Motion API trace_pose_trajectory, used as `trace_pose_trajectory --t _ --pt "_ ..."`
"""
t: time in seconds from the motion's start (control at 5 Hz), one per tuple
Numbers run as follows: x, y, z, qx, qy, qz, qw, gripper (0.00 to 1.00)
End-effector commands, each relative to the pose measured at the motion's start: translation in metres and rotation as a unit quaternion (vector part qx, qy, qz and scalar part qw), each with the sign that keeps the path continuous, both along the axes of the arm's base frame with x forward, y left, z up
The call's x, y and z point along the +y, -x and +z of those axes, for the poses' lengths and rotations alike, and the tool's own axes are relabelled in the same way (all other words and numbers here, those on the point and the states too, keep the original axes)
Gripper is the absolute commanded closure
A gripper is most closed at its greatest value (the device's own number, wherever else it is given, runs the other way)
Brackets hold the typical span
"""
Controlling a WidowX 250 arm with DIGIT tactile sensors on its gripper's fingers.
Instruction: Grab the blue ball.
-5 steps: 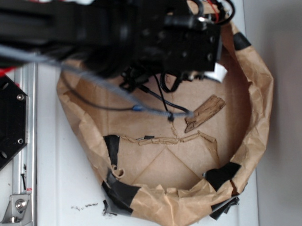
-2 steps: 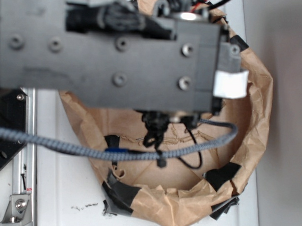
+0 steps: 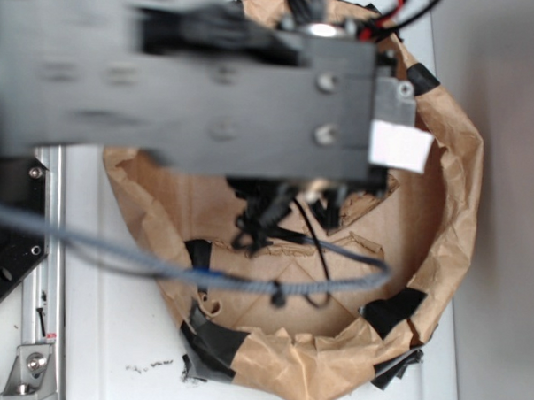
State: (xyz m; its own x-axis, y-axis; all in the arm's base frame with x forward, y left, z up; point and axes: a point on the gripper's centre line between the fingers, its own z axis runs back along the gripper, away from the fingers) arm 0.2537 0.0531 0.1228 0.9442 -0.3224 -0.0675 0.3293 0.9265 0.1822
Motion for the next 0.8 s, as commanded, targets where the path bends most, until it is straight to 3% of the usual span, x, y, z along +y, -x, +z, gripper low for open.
trace_pose_trajectory --t 0.0,0.4,0.6 --pt "0.022 -0.006 -0.016 -0.012 -0.026 -0.175 0.984 0.0" --pt "0.043 0.008 -0.032 0.011 -0.007 -0.188 0.982 0.0" --pt "0.044 0.008 -0.042 0.015 -0.014 -0.212 0.977 0.0"
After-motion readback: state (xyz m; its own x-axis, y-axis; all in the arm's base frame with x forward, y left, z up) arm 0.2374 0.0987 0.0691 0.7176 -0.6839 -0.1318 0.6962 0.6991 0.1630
